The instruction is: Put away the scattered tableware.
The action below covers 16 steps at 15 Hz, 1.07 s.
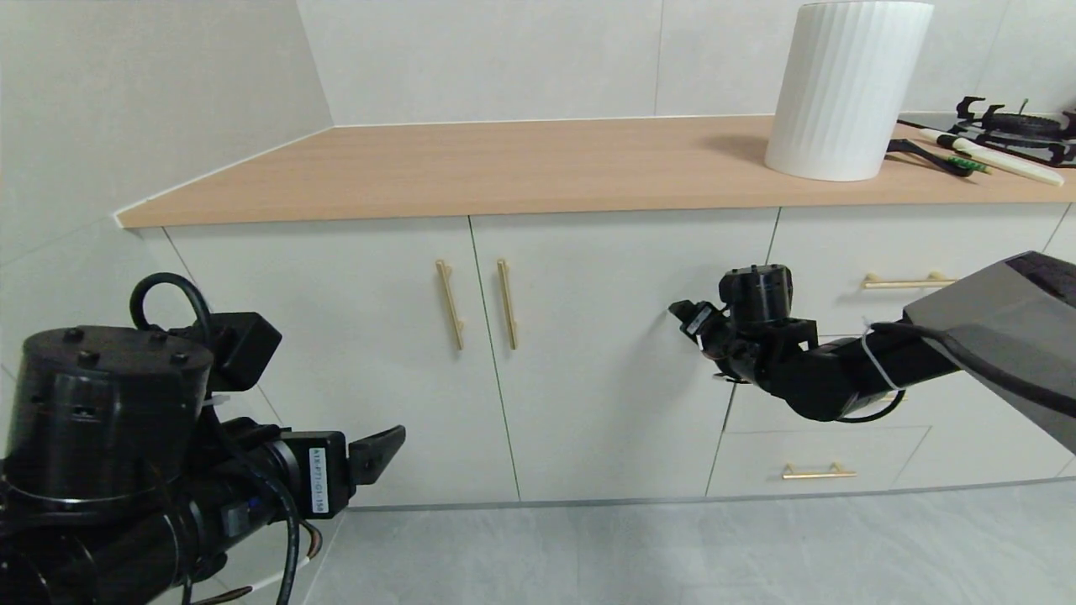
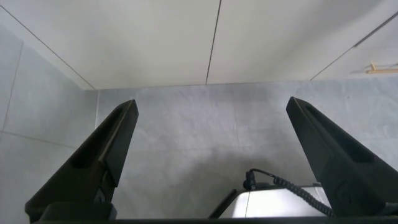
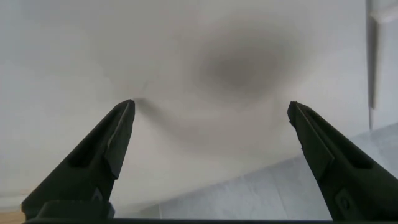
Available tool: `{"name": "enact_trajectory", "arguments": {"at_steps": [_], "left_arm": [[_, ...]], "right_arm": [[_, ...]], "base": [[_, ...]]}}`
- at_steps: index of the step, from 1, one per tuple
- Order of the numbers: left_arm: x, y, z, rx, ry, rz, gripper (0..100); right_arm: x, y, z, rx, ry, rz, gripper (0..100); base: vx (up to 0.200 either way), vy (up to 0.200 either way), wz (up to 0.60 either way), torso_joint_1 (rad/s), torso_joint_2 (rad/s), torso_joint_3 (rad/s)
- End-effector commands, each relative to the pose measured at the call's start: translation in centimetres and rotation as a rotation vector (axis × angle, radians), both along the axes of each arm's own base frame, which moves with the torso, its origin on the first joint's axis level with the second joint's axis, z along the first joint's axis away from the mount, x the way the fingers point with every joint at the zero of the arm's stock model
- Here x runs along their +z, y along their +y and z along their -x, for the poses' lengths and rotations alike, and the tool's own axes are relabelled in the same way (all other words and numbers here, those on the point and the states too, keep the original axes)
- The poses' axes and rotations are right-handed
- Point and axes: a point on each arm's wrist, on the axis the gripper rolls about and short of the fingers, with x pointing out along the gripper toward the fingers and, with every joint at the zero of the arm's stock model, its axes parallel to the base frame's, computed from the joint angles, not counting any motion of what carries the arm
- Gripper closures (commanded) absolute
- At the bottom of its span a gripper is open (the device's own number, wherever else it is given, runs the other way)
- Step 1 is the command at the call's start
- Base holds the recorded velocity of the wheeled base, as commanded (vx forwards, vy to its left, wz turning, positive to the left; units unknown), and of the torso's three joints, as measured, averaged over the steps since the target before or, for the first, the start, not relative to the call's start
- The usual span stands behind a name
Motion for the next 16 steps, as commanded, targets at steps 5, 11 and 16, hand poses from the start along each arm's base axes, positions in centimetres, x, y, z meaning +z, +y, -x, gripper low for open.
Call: {"name": "enact_trajectory", "arguments": {"at_steps": [5, 11, 16], "left_arm": [[2.3, 4.2, 3.9, 0.093, -0.155, 0.088, 0], [3.0, 8.7, 11.6, 0.144, -0.347, 0.157, 0], [0.5, 11.3, 17.4, 0.268, -0.494, 0.037, 0]], "right_arm": [[12.1, -6.9, 16.7, 0.071, -0.245, 0.139, 0], [11.9, -16.1, 32.6, -0.057, -0.366, 0.397, 0], [10.3, -18.9, 42.0, -0.119, -0.462, 0.539, 0]], "base": [[0.0, 0.0, 0.0, 0.0, 0.0, 0.0], [0.0, 0.0, 0.0, 0.0, 0.0, 0.0], [0.0, 0.0, 0.0, 0.0, 0.0, 0.0]]}}
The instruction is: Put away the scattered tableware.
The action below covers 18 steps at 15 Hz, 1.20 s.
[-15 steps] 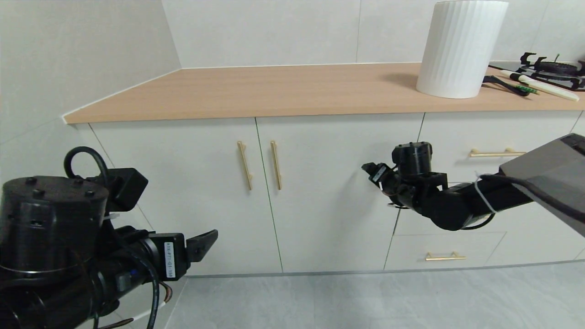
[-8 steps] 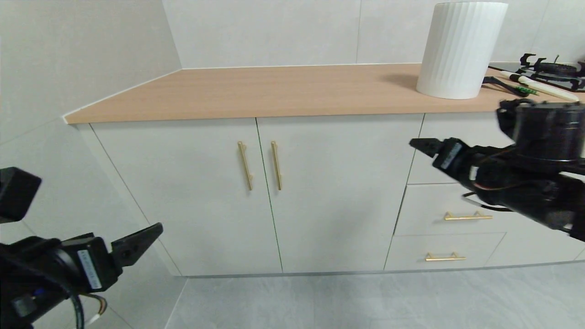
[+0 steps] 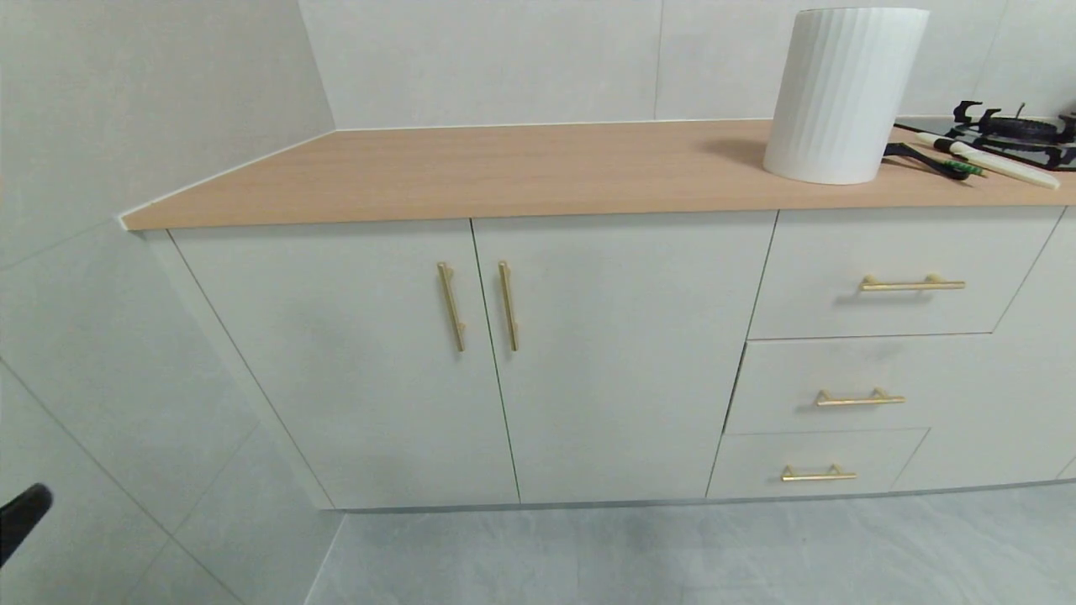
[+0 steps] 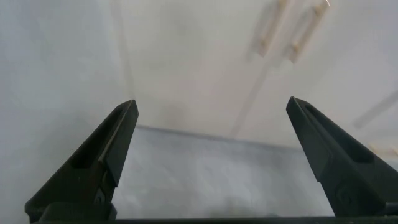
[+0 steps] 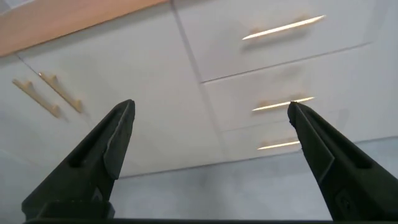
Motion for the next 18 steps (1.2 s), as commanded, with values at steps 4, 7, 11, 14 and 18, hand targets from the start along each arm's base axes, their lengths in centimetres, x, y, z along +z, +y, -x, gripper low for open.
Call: {"name": "enact_trajectory", "arguments": {"at_steps": [4, 7, 11, 14, 18], "left_arm": [[-4.5, 1.6, 6.6, 0.15, -0.18, -0.062, 0], [-5.2, 1.3, 7.2, 0.247, -0.16, -0.069, 0], [-8.1, 0.8, 7.5, 0.374, -0.141, -0.111, 0], [-10.0, 0.8, 6.4, 0.359, -0.082, -0.117, 0], [-12.3, 0.2, 5.0, 0.103, -0.08, -0.2, 0]], "right_arm": [[-4.0, -2.3, 10.4, -0.167, -0.206, 0.162, 0], [-4.4, -2.4, 11.0, -0.335, -0.198, 0.185, 0], [-7.8, -1.4, 11.1, -0.422, -0.163, 0.234, 0], [-10.2, -1.6, 9.2, -0.47, -0.14, 0.224, 0], [-14.6, -1.3, 6.7, -0.348, -0.097, 0.228, 0]], "base": [[0.0, 0.0, 0.0, 0.0, 0.0, 0.0], [0.0, 0.0, 0.0, 0.0, 0.0, 0.0], [0.0, 0.0, 0.0, 0.0, 0.0, 0.0], [0.0, 0.0, 0.0, 0.0, 0.0, 0.0], [0.0, 0.0, 0.0, 0.0, 0.0, 0.0]]}}
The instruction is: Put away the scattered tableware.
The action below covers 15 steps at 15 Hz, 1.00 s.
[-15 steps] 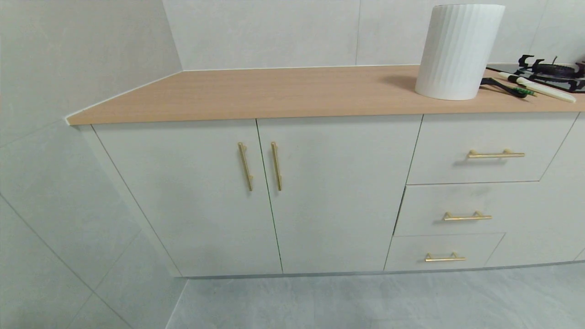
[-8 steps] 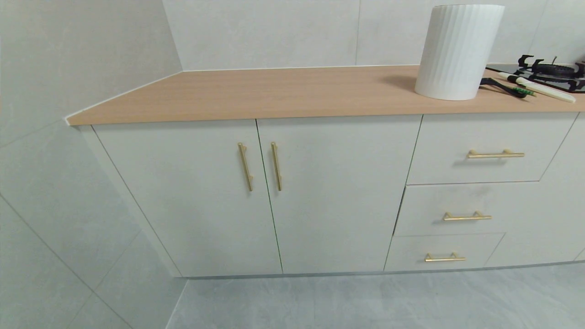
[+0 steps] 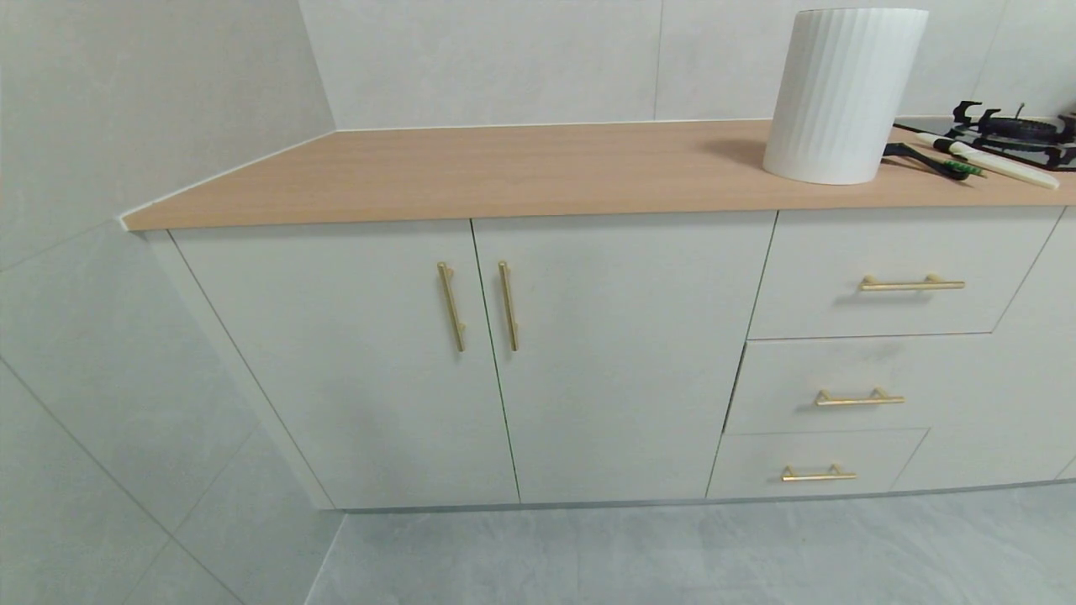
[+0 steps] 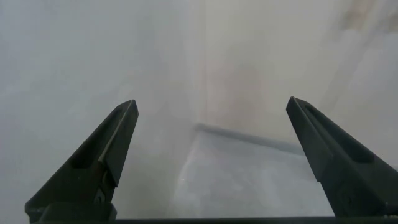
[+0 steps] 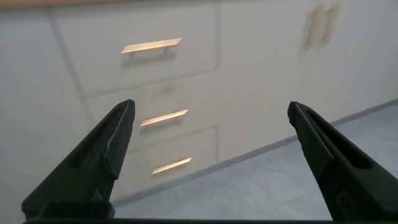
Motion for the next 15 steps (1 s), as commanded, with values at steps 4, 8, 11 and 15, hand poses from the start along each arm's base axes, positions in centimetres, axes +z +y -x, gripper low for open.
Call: {"name": "enact_trajectory", "arguments": {"at_steps": [4, 8, 11, 15], "left_arm": [[-1.0, -0.2, -0.5, -0.113, 0.006, 0.0, 0], [-1.4, -0.4, -0.7, -0.196, 0.012, 0.02, 0], [-1.4, -0.4, -0.7, -0.196, 0.009, 0.033, 0], [-1.4, -0.4, -0.7, -0.197, 0.009, 0.032, 0]], "right_arm": [[-2.4, 0.3, -0.7, 0.158, 0.122, -0.014, 0], [-3.0, 0.7, -0.8, 0.337, 0.186, 0.025, 0], [-2.9, 0.7, -0.8, 0.342, 0.172, 0.027, 0], [-2.9, 0.7, -0.8, 0.34, 0.172, 0.026, 0]], "base": [[0.0, 0.0, 0.0, 0.0, 0.0, 0.0], [0.0, 0.0, 0.0, 0.0, 0.0, 0.0], [0.0, 0.0, 0.0, 0.0, 0.0, 0.0], [0.0, 0.0, 0.0, 0.0, 0.0, 0.0]]}}
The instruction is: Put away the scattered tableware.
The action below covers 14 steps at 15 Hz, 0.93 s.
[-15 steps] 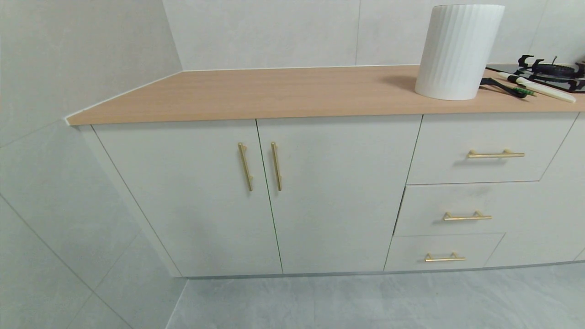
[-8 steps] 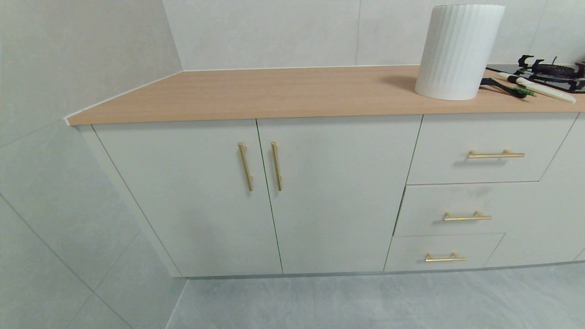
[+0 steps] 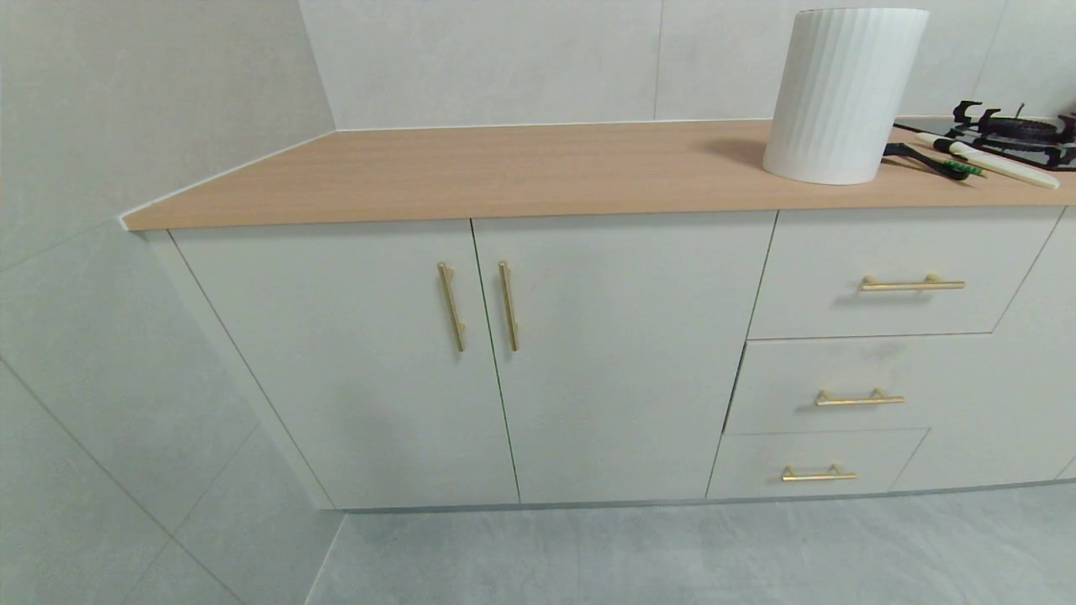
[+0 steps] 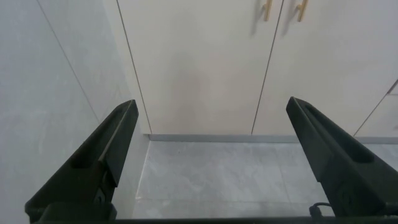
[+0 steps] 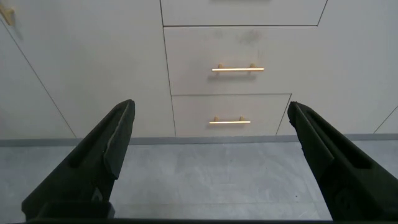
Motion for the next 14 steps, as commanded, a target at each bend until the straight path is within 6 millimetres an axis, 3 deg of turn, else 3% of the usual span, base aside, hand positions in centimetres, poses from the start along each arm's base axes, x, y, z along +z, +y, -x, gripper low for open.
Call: {"name": "enact_trajectory", "arguments": {"at_steps": [1, 7, 14], "left_arm": [[0.0, 0.0, 0.0, 0.001, 0.0, -0.002, 0], [-0.01, 0.0, 0.0, 0.0, 0.002, -0.002, 0], [-0.01, 0.0, 0.0, -0.002, 0.002, -0.002, 0]], "right_arm": [[-0.02, 0.0, -0.02, -0.001, 0.004, 0.0, 0], [-0.02, 0.01, -0.02, 0.002, 0.004, 0.005, 0], [-0.02, 0.01, -0.02, 0.002, 0.004, 0.003, 0]], "base": [[0.0, 0.0, 0.0, 0.0, 0.0, 0.0], [0.0, 0.0, 0.0, 0.0, 0.0, 0.0], [0.0, -0.2, 0.0, 0.0, 0.0, 0.001]]}}
